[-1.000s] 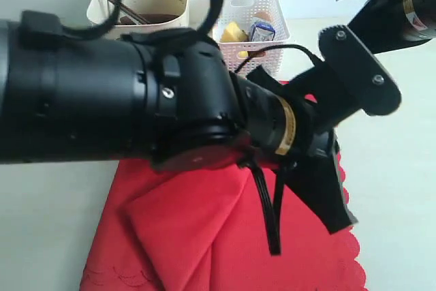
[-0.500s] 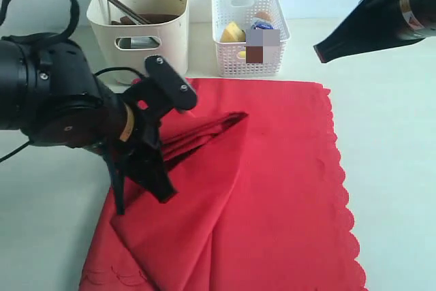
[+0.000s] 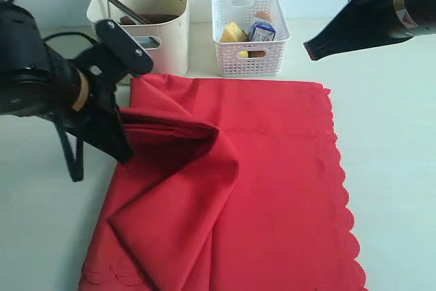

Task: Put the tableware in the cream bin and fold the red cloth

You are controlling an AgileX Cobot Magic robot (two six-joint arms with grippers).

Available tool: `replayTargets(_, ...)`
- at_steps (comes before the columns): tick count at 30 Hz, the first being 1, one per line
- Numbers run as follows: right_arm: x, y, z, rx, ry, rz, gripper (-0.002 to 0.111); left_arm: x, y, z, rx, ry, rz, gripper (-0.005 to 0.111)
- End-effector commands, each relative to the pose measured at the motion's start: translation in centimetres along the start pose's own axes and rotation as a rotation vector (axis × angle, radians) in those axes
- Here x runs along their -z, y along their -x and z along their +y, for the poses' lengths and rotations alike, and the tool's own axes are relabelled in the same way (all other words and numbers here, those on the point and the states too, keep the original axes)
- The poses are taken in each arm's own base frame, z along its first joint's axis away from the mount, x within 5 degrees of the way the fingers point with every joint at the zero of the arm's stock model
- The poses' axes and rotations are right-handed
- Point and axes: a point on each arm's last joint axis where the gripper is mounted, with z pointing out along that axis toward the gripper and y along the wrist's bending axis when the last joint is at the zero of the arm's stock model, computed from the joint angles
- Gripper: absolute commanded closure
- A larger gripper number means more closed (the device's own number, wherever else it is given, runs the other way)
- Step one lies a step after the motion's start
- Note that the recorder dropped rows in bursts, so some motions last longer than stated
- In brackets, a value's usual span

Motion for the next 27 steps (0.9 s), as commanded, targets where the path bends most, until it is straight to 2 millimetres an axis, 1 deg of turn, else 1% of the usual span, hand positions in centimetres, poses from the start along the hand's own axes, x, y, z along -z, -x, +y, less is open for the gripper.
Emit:
replayTargets(1,0.1,0.1,-0.1,-0.001,0.003,-0.017,0.108,1.1,-1.8,1.7,0.08,0.063,-0.011,0.107)
replayTargets(4,0.1,0.1,-0.1,-0.001,0.003,-0.017,0.108,0.8,-3.0,1.9,0.112,0.04,-0.041,0.107)
replayTargets(7,0.1,0.1,0.0,-0.003,0.004,-0.016,0.108,0.2,-3.5,1.8,0.144,0.001,-0.099,0.107)
replayTargets(9,0.1,0.1,0.0,-0.003,0.004,-0.016,0.108,-0.6,-3.7,1.2,0.139,-0.041,-0.126,0.107)
replayTargets(12,0.1,0.1,0.0,-0.004,0.007,-0.017,0.108,-2.3,-3.3,0.0,0.121,-0.115,-0.165,0.107)
replayTargets(14,0.1,0.1,0.0,-0.007,0.008,-0.015,0.108,-3.9,-3.1,-1.1,0.109,-0.174,-0.18,0.107)
replayTargets(15,0.1,0.1,0.0,-0.009,0.01,-0.014,0.108,-5.6,-3.0,-1.8,0.097,-0.2,-0.148,0.107)
replayTargets(16,0.1,0.1,0.0,-0.009,0.011,-0.015,0.108,-6.5,-3.1,-2.1,0.089,-0.205,-0.117,0.107)
replayTargets(17,0.2,0.1,0.0,-0.009,0.013,-0.017,0.108,-8.2,-3.3,-2.5,0.075,-0.206,-0.054,0.107)
replayTargets(18,0.2,0.1,0.0,-0.009,0.014,-0.018,0.108,-8.8,-3.3,-2.6,0.072,-0.205,-0.035,0.107)
replayTargets(19,0.2,0.2,0.1,-0.011,0.022,-0.024,0.108,-9.5,-2.6,-2.7,0.068,-0.211,-0.044,0.107)
replayTargets(20,0.2,0.2,0.1,-0.011,0.024,-0.026,0.108,-9.6,-1.8,-2.6,0.07,-0.214,-0.072,0.107)
replayTargets(21,0.2,0.2,0.1,-0.013,0.025,-0.025,0.108,-9.2,0.4,-2.7,0.063,-0.224,-0.157,0.107)
replayTargets(22,0.2,0.2,0.1,-0.013,0.025,-0.025,0.108,-8.6,1.8,-2.8,0.056,-0.226,-0.21,0.107)
replayTargets(23,0.2,0.2,0.1,-0.013,0.025,-0.025,0.108,-7.1,4.7,-3.1,0.038,-0.226,-0.311,0.107)
replayTargets(24,0.2,0.2,0.1,-0.013,0.025,-0.025,0.108,-6.1,6.7,-3.3,0.028,-0.224,-0.377,0.107)
replayTargets(25,0.2,0.2,0.1,-0.011,0.025,-0.025,0.108,-4.6,9.2,-3.4,0.021,-0.22,-0.461,0.107)
replayTargets(27,0.1,0.1,-0.1,0.001,0.0,-0.014,0.108,-2.8,12.3,-3.4,0.023,-0.213,-0.56,0.107)
